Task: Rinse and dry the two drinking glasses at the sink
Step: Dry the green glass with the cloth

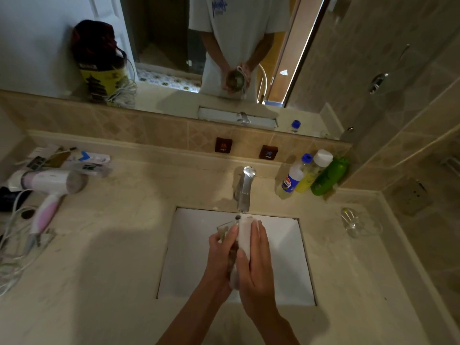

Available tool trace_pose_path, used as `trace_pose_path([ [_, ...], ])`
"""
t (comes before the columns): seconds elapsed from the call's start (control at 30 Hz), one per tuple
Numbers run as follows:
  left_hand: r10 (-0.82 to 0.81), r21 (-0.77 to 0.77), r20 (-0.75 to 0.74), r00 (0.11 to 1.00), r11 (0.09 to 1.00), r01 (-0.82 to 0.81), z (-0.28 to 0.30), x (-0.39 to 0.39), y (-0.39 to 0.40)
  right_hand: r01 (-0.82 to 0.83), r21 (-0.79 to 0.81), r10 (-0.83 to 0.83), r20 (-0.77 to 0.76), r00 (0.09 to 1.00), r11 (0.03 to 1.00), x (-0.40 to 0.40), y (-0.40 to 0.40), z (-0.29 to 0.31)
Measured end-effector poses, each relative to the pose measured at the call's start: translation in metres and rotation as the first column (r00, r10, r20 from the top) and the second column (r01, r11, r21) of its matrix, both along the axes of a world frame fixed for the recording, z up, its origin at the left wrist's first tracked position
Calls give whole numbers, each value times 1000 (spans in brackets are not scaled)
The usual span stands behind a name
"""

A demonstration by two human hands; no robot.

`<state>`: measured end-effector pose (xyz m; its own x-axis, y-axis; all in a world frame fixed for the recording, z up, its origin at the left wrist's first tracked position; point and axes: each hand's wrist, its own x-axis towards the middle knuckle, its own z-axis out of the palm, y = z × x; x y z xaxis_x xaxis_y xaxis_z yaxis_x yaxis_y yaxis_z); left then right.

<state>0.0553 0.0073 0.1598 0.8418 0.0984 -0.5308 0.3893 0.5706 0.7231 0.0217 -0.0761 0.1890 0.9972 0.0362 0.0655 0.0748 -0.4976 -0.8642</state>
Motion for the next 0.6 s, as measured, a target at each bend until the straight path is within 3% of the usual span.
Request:
trace_pose_path([
  [0.1, -91, -36, 11, 996, 995, 92, 2, -3, 5, 56, 77, -56, -5, 998, 995, 1, 0, 7],
  [0.27, -256, -54, 103, 961, 964, 262, 15, -5, 11, 243, 308, -108, -398, 911, 920, 47, -20, 28],
  [0.33, -292, -69, 125, 948, 951, 302, 17, -6, 9, 295, 338, -108, -475, 873, 894, 57, -25, 34],
  [0.43, -284, -129, 121, 951, 946, 299, 19, -6, 1, 192, 252, -75, -408, 910, 949, 48, -21, 38],
  [0.6, -130, -147, -45, 990, 982, 122, 16, -5, -2, 95, 70, -78, -218, 973, 993, 16, -7, 22],
])
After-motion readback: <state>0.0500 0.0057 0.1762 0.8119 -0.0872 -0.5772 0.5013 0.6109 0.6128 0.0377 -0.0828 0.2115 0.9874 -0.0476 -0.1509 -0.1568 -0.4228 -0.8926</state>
